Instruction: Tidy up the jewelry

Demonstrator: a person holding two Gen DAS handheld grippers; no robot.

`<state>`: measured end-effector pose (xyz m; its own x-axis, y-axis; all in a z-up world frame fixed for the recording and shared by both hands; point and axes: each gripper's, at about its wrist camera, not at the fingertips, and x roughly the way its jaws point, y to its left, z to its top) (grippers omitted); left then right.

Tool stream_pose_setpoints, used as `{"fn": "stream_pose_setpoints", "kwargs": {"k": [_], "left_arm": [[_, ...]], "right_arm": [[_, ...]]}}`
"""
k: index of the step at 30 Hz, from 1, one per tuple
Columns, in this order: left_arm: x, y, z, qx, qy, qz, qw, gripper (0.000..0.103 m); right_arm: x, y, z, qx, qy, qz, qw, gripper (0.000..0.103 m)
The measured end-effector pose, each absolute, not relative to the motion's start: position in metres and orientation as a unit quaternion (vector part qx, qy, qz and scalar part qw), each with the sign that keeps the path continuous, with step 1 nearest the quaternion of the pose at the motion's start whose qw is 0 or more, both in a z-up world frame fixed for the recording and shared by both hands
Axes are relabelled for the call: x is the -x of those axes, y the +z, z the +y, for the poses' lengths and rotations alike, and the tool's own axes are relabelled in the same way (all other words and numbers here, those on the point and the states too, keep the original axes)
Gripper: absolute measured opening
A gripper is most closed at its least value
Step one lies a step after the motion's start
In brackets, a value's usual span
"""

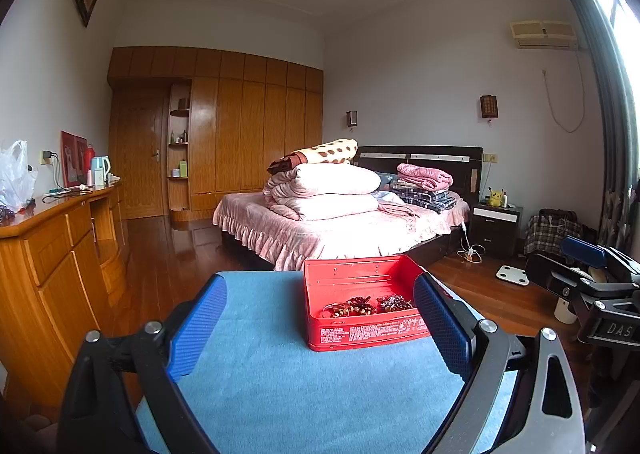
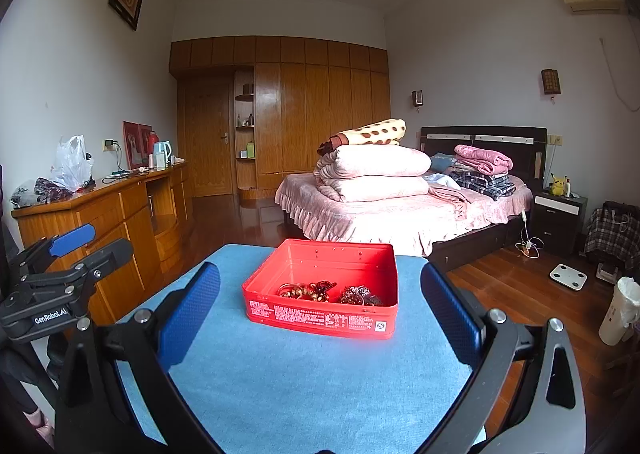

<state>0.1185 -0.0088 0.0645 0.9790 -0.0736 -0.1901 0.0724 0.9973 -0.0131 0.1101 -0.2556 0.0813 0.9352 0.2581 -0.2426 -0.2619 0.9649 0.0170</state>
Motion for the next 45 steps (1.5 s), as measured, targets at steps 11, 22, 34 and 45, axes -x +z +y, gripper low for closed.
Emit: {"fn": "stream_pose_setpoints", "kwargs": {"k": [11,22,34,45], "left_arm": [[-0.1176,0.0642,-0.0098,0.003,-0.037,0.097,0.995,0.093],[-0.1172,0.0637,-0.0102,0.004,-0.038,0.097,0.995,0.093],[-0.1174,0.0632,-0.0097,0.004,-0.038,0.097,0.995,0.093],[-0.1213,0.0627,-0.0113,0.001,-0.038,0.102,0.994,0.093]], "right_arm": [[-0.111,0.0793,-0.2562,0.006,0.133,0.123,0.983,0.098],[-0.1112,0.0797,-0.2564,0.007,0.133,0.123,0.983,0.098],[-0.1109,0.079,-0.2575,0.008,0.134,0.123,0.983,0.098],[-0.1111,0.0788,-0.2573,0.008,0.134,0.124,0.983,0.098]]}}
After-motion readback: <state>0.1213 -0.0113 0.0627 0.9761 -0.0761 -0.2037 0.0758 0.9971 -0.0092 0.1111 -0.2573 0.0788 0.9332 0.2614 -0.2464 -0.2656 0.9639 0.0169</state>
